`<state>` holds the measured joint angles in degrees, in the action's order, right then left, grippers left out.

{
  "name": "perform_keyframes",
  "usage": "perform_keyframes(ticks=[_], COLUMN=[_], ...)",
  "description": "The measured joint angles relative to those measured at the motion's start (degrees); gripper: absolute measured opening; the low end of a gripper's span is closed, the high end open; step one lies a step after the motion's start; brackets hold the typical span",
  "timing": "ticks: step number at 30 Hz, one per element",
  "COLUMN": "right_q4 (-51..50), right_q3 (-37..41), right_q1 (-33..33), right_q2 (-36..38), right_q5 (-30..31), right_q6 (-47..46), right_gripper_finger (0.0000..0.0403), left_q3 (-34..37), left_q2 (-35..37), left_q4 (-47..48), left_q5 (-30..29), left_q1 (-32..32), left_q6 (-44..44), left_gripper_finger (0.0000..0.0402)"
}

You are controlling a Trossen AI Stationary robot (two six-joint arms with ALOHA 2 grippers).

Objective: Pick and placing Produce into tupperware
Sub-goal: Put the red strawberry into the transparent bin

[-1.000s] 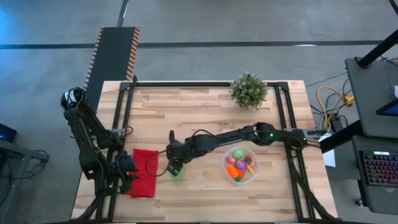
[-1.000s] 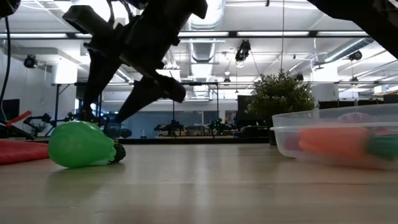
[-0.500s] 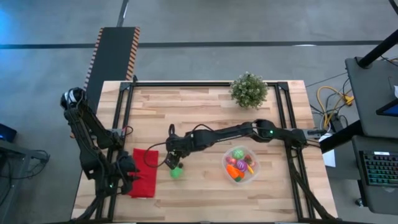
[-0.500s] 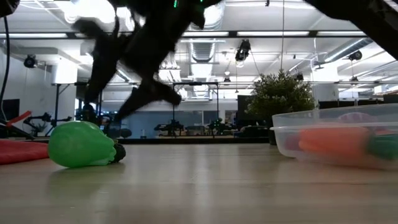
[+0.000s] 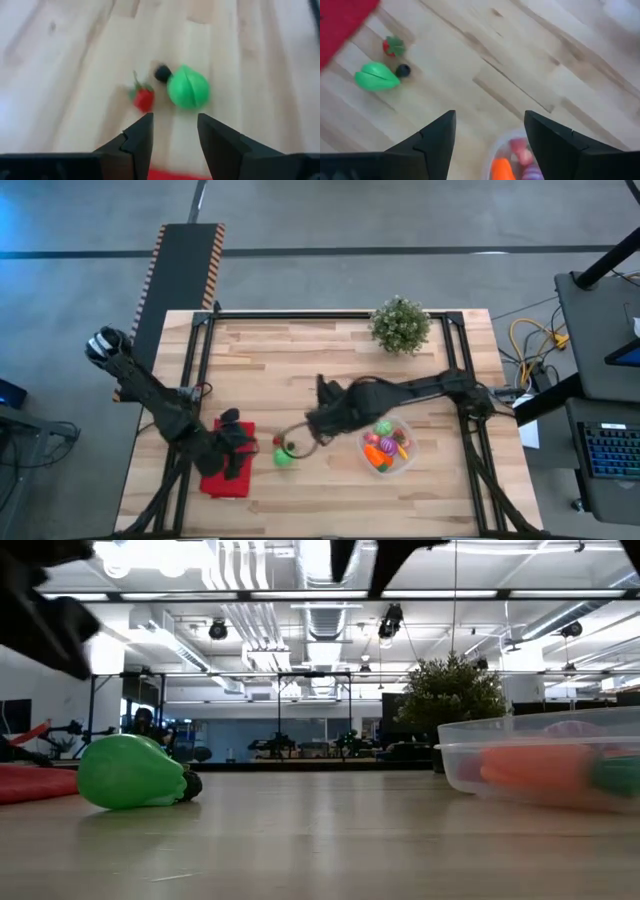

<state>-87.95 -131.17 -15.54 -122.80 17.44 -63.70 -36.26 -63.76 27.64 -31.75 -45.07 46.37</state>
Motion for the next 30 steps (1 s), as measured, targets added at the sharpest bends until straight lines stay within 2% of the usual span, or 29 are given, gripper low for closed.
perform_keyframes(ticks=[3, 6, 9, 13, 22, 30], right_q4=[-1.99, -2.03, -2.05, -2.07, -2.03, -2.08], right_q3=[1.47, 3.47, 6.26, 10.4, 19.82, 26.16], right_q1=[-3.35, -6.5, -8.94, -10.85, -13.35, -14.65], right_q2=[2.84, 6.07, 7.59, 8.52, 10.8, 15.2], right_q5=[3.88, 7.57, 9.59, 10.11, 6.57, 6.48], right_q6=[-6.18, -11.82, -16.56, -20.7, -27.82, -32.61], right_gripper_finger=[0.0228, 0.0228, 0.0228, 0.0228, 0.0228, 0.0228], left_q3=[0.08, 0.33, 1.37, 4.16, 4.16, 4.1], left_q2=[-0.77, -1.79, -3.18, -5.5, -7.75, -12.15], left_q4=[-2.14, -4.94, -7.31, -9.87, -15.3, -18.16], left_q5=[2.69, 8.53, 12.16, 16.64, 16.68, 22.27], left_q1=[5.55, 10.15, 13.3, 16.1, 20.73, 23.46], left_q6=[-8.03, -15.2, -19.51, -19.79, -20.31, -19.78], left_gripper_finger=[0.0139, 0.0139, 0.0139, 0.0139, 0.0139, 0.0139])
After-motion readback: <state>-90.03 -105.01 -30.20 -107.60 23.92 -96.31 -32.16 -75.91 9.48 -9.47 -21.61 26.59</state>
